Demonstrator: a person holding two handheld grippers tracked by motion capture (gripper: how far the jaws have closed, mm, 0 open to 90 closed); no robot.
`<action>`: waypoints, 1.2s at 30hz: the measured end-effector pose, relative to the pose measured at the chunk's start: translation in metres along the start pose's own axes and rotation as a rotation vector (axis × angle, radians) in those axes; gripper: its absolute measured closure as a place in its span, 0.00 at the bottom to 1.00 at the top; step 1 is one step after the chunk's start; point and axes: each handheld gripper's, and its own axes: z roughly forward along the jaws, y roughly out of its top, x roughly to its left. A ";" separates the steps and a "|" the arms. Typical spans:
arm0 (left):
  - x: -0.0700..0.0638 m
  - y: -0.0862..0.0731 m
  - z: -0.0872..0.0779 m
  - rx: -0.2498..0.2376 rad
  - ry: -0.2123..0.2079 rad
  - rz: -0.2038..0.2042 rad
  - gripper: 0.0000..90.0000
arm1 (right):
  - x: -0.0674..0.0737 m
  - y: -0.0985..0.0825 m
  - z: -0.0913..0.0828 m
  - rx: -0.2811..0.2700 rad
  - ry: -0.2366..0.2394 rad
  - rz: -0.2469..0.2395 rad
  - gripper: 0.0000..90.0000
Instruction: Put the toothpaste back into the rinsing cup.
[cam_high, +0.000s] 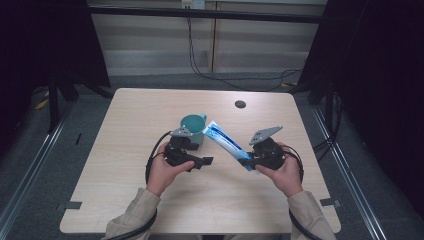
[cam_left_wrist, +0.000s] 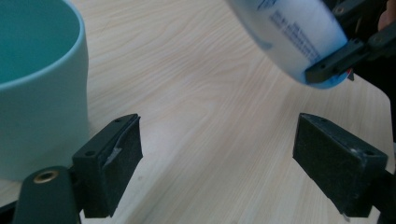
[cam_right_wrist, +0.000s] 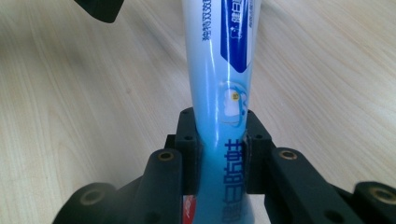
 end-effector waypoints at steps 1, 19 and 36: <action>0.000 0.001 0.001 -0.003 -0.013 -0.004 0.17 | 0.001 0.000 0.000 0.002 0.000 0.006 0.82; -0.010 0.023 0.020 -0.083 -0.066 -0.087 0.17 | 0.006 0.004 0.003 -0.019 -0.007 -0.009 0.81; -0.014 0.030 0.015 -0.191 -0.071 -0.156 0.30 | 0.014 0.009 0.013 -0.044 -0.004 -0.011 0.81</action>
